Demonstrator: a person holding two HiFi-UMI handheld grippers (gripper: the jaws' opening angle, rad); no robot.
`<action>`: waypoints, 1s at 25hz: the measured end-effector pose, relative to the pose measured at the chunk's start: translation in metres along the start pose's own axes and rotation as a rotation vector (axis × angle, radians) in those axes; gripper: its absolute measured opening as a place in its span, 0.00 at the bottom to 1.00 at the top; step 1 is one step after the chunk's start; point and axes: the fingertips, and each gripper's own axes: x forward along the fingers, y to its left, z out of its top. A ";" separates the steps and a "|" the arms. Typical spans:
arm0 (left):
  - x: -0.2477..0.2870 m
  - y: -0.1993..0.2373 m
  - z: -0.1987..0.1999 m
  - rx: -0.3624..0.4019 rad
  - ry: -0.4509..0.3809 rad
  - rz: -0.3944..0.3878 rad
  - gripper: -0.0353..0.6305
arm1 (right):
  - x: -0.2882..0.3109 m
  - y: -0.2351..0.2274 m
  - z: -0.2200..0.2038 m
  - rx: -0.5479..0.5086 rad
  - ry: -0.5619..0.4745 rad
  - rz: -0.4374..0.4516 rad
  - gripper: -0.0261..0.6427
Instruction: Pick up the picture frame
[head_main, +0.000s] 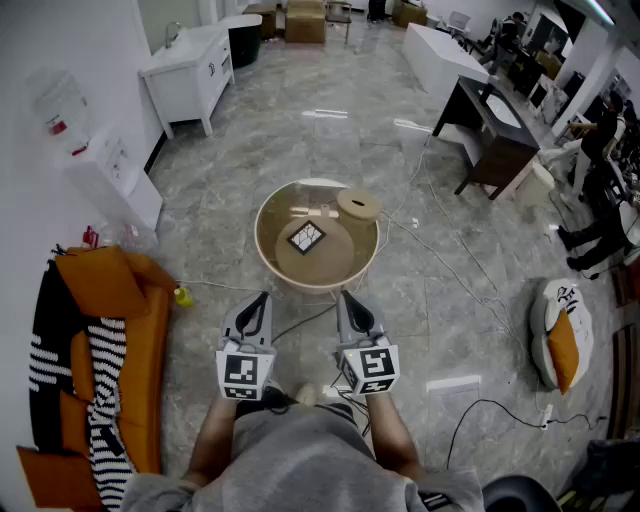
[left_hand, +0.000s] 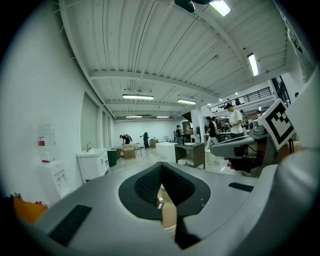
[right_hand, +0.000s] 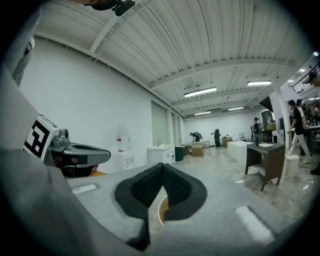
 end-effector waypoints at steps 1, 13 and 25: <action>0.002 0.002 0.000 0.000 0.002 0.000 0.08 | 0.002 0.000 -0.001 -0.004 0.000 -0.001 0.04; 0.063 0.031 -0.001 0.011 0.001 -0.025 0.08 | 0.064 -0.014 -0.001 -0.015 0.009 -0.004 0.04; 0.226 0.164 0.001 0.004 0.013 -0.208 0.08 | 0.247 -0.044 0.015 0.021 0.049 -0.168 0.04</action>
